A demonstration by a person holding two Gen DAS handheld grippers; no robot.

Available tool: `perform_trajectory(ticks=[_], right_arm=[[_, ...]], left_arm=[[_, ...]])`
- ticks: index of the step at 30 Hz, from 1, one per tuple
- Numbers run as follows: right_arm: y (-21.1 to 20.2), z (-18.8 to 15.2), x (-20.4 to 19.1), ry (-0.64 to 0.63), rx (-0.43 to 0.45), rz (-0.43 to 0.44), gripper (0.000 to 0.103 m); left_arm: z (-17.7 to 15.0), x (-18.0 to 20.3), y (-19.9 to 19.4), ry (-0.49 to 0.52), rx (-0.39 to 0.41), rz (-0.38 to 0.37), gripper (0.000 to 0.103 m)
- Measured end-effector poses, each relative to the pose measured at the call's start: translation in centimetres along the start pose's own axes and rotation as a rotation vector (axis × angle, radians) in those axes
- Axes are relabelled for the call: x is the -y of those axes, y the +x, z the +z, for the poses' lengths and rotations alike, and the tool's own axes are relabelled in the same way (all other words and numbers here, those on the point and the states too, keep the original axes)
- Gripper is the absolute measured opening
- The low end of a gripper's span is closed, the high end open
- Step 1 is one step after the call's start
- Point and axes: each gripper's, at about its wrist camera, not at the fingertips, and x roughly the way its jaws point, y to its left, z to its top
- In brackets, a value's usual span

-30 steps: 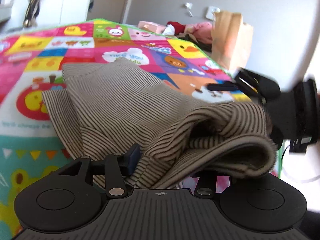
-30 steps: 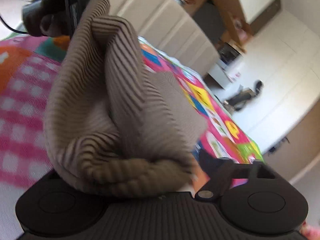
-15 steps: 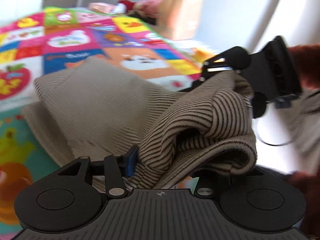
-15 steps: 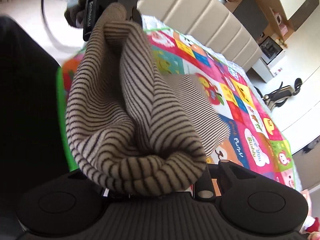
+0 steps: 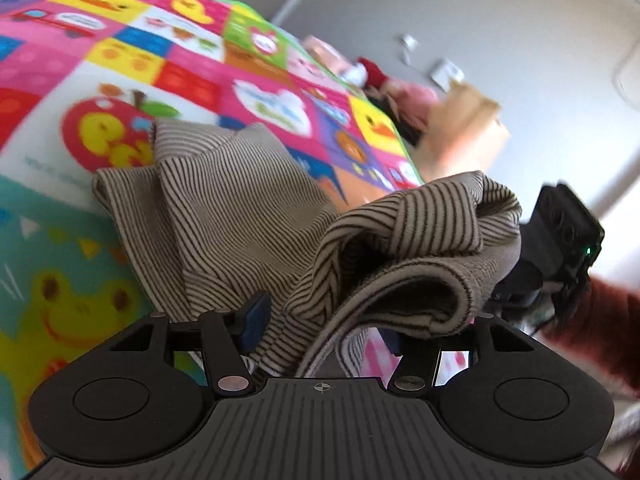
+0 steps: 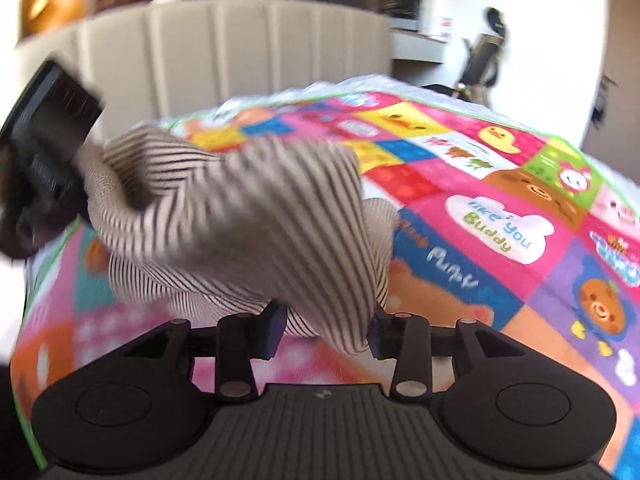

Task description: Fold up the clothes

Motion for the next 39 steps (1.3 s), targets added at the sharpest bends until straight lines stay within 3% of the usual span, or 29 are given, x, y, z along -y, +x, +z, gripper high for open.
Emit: perform_trajectory(ticks=[5, 10, 12, 17, 21, 23, 26, 30, 34, 36, 39], right_arm=[[3.9, 3.0, 2.8, 0.095, 0.065, -0.031, 0.052], [10.8, 5.0, 4.8, 0.202, -0.006, -0.130, 0.077], [13.3, 5.3, 5.3, 0.236, -0.039, -0.182, 0.096], [12.2, 4.6, 5.5, 0.372, -0.015, -0.229, 0.100], [8.4, 2.0, 4.3, 0.631, -0.002, -0.176, 0.100], [7.5, 0.2, 3.0, 0.804, -0.010, -0.072, 0.100], [8.8, -0.8, 1.3, 0.955, 0.017, 0.040, 0.100], [12.5, -0.9, 0.3, 1.035, 0.029, 0.039, 0.103], [12.8, -0.9, -0.3, 0.998, 0.073, 0.029, 0.103], [12.8, -1.1, -0.3, 0.983, 0.081, 0.037, 0.102], [12.5, -1.3, 0.3, 0.974, 0.071, 0.066, 0.092]], left_arm=[[3.8, -2.6, -0.2, -0.041, 0.099, 0.088, 0.072], [7.1, -6.9, 0.6, -0.119, 0.163, 0.317, 0.075], [7.7, -8.5, 1.0, -0.129, 0.169, 0.363, 0.086], [8.1, -8.7, 1.6, -0.019, 0.162, 0.397, 0.098], [7.9, -10.5, 1.7, -0.085, 0.167, 0.293, 0.102], [7.7, -11.6, 1.7, -0.140, 0.178, 0.236, 0.102], [7.6, -11.6, 1.3, -0.165, 0.191, 0.223, 0.102], [8.4, -9.8, -0.7, -0.136, 0.211, 0.196, 0.102], [10.4, -7.7, -1.6, -0.035, 0.211, 0.140, 0.103], [11.5, -7.7, 0.6, -0.009, 0.141, 0.133, 0.103], [11.6, -9.4, 3.9, -0.075, 0.051, 0.107, 0.103]])
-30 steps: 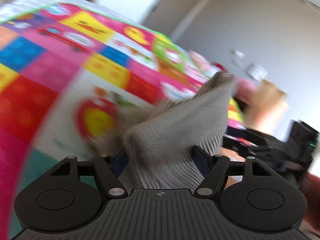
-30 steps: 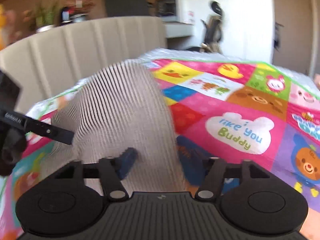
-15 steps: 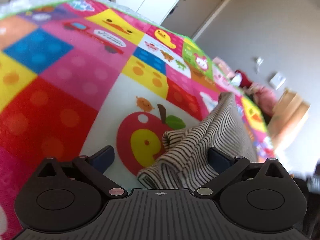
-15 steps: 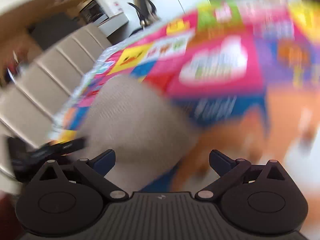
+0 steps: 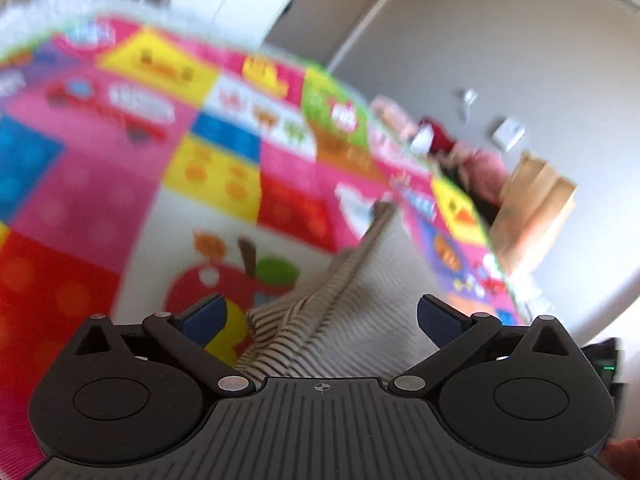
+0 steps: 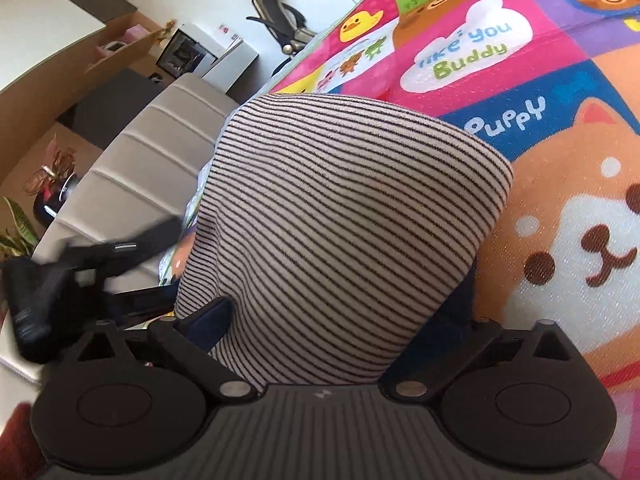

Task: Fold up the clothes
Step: 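Lift the shirt bundle with the right gripper while the left gripper holds its other end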

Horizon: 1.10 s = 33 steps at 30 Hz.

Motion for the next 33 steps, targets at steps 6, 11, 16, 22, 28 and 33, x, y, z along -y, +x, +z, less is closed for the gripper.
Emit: perform_trajectory(ticks=[6, 11, 16, 22, 28, 33], right_arm=[[-0.8, 2.6, 3.3, 0.054, -0.131, 0.121, 0.072], [-3.7, 4.2, 4.9, -0.040, -0.171, 0.108, 0.072], [-7.9, 6.7, 5.9, -0.158, -0.117, -0.004, 0.072], [-11.5, 8.4, 4.9, -0.326, -0.026, -0.169, 0.073], [-15.5, 4.5, 1.4, -0.583, 0.118, -0.187, 0.081], [-15.9, -1.7, -2.6, -0.836, 0.227, -0.195, 0.086]], left_arm=[[-1.6, -1.1, 2.3, -0.087, -0.108, -0.143, 0.103], [-5.1, 3.5, 2.7, 0.040, -0.212, -0.165, 0.103], [-10.3, 10.1, 3.6, 0.111, -0.292, -0.273, 0.103], [-15.0, 16.5, 3.4, 0.117, -0.305, -0.417, 0.103], [-14.7, 15.1, -1.3, 0.085, -0.117, -0.244, 0.103], [-13.0, 12.1, -2.3, -0.127, 0.166, 0.173, 0.103]])
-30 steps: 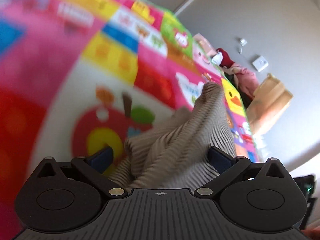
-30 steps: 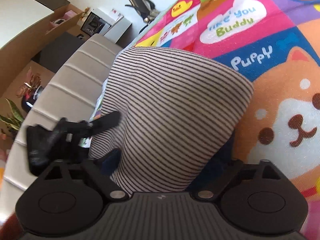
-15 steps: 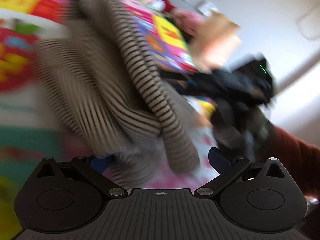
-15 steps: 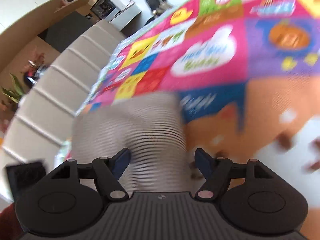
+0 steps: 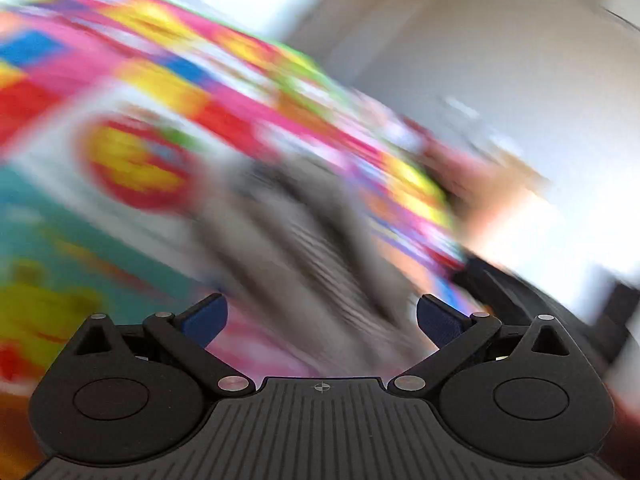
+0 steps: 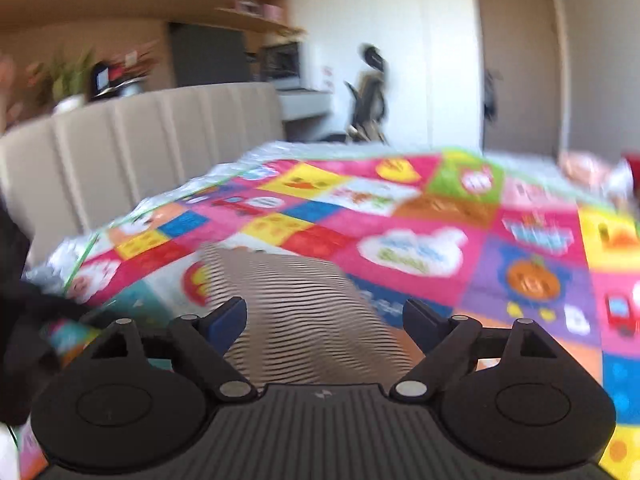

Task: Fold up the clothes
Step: 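Lift the shirt bundle with the right gripper while the left gripper holds its other end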

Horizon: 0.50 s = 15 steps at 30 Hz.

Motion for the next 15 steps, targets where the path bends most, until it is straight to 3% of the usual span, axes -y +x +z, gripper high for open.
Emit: perform_trajectory(ticks=[3, 5, 10, 15], right_arm=[[1.9, -1.2, -4.4, -0.198, -0.035, -0.103, 0.084], [3.3, -2.3, -5.9, -0.285, -0.052, -0.165, 0.084], [4.6, -3.6, -7.6, -0.414, -0.093, -0.165, 0.084], [4.5, -4.6, -9.1, -0.506, -0.069, -0.200, 0.083]], left_arm=[[-0.1, -0.5, 1.6, -0.022, 0.030, 0.094, 0.096], [-0.5, 0.1, 2.8, 0.018, 0.024, 0.148, 0.082], [-1.1, 0.3, 3.3, 0.079, 0.003, 0.198, 0.081], [-1.3, -0.1, 3.2, 0.104, 0.006, 0.185, 0.082]])
